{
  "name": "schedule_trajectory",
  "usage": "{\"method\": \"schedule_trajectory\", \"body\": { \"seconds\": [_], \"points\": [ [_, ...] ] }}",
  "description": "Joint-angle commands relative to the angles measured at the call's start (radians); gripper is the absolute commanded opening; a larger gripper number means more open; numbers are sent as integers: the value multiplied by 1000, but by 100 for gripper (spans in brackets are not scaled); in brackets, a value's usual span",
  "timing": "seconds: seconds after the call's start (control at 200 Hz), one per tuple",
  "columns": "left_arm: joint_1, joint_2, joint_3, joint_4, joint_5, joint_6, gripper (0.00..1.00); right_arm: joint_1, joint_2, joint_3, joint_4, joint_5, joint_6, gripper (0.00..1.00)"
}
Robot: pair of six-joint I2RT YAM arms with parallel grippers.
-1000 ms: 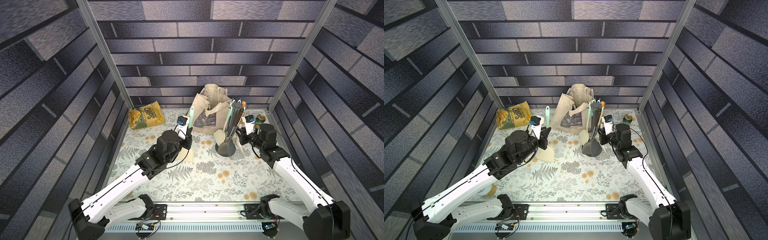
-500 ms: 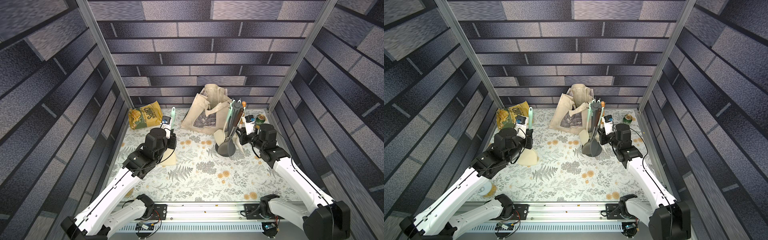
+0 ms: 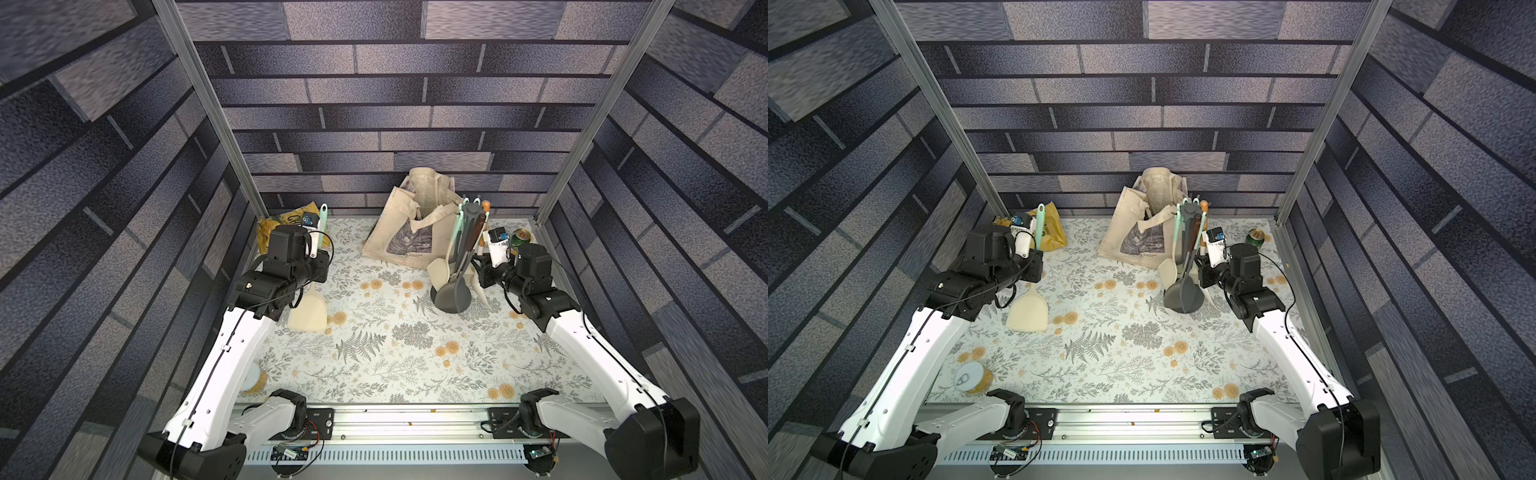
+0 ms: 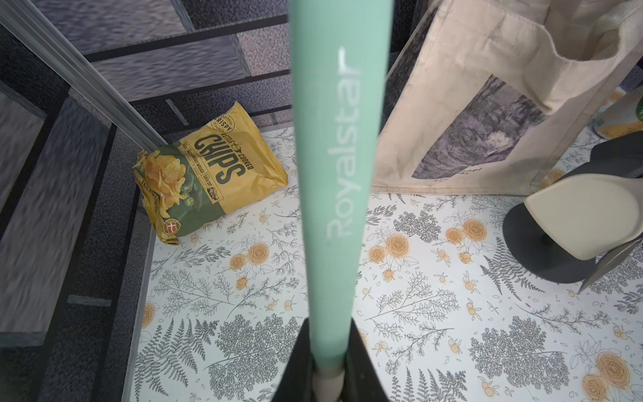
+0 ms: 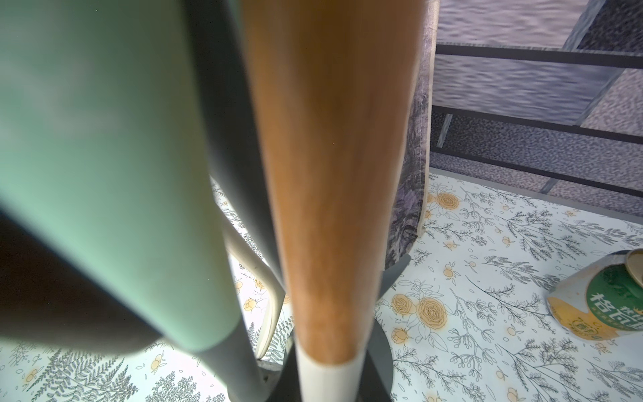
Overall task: Take the spatula off the kitchen utensil rack
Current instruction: Place the spatula at the center of the board.
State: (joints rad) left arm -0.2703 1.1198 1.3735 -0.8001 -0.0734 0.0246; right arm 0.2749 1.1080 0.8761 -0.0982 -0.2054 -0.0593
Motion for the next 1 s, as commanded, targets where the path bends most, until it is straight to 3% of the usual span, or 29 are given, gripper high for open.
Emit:
{"method": "schedule_trajectory", "body": {
  "seconds": [0.0,0.366,0.586,0.997],
  "points": [
    [26,30,81,-116,43,38,0,11,7,33,-48,13,-4,10],
    [191,158,136,-257,147,64,0,10,25,36,-40,3,21,10],
    [292,169,88,-221,245,69,0,10,0,3,-20,11,47,9],
    [360,309,109,-274,248,154,0,10,-62,-38,-18,41,54,9]
  ]
}}
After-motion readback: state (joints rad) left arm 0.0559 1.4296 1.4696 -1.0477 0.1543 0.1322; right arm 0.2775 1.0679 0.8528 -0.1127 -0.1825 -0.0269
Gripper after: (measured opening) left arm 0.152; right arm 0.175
